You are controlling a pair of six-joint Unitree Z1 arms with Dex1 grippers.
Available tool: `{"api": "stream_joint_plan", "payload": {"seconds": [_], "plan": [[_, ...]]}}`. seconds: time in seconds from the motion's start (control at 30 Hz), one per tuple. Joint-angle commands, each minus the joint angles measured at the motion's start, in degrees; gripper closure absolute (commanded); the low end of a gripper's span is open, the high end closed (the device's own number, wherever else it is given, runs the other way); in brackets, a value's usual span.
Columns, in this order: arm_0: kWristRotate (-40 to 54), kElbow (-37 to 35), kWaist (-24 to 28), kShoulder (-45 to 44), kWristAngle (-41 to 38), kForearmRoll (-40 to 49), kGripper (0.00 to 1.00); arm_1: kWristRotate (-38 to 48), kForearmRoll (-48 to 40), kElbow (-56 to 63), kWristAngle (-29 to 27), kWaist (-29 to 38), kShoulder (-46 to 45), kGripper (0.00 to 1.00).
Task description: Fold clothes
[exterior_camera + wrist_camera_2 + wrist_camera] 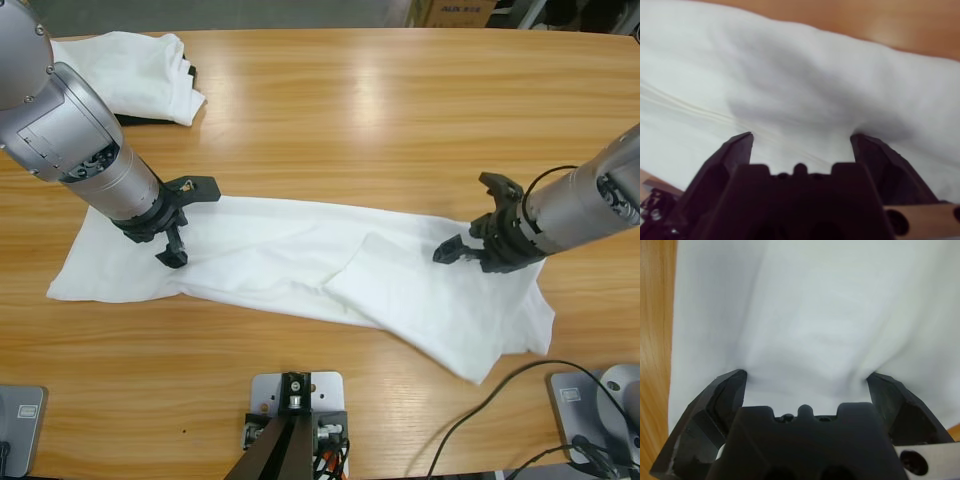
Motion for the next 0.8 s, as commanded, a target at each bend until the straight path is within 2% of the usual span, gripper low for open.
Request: {"api": "stream_joint_plan", "payload": {"seconds": [0.03,0.17,0.27,0.43,0.5,0.63,0.73,0.77,0.8], "plan": [[0.70,3.39,1.62,6.26,1.61,0.59,0.087,-9.19,0.36,-0.37,-4.38,-4.71,4.99,0.177],[0.70,3.54,1.62,6.18,1.61,0.64,0.087,-15.66,0.34,-4.12,-6.86,-5.46,6.35,0.179],[0.70,3.68,1.62,6.05,1.61,0.66,0.087,-21.67,0.36,-6.05,-8.02,-9.10,8.10,0.182],[0.61,4.09,1.62,5.81,1.56,0.66,0.087,-27.86,0.48,-10.55,-8.20,-11.84,6.91,0.223],[0.61,4.09,1.62,5.82,1.59,0.64,0.087,-27.98,1.19,-12.04,-8.30,-11.84,3.57,0.221],[0.21,4.02,1.73,4.91,1.52,0.64,0.087,-28.40,7.94,-16.21,-7.94,-11.84,-5.24,0.216],[-0.18,3.91,1.89,0.99,1.00,0.66,0.087,-23.04,14.46,-17.51,-6.32,-10.38,-10.84,0.233],[-0.36,3.97,1.89,-0.52,0.75,0.76,0.086,-20.18,15.99,-17.42,-5.39,-8.96,-11.74,0.275],[-0.66,4.00,1.89,-1.72,0.65,1.27,0.087,-16.43,16.39,-16.77,-4.09,-7.20,-12.90,0.358]]}}
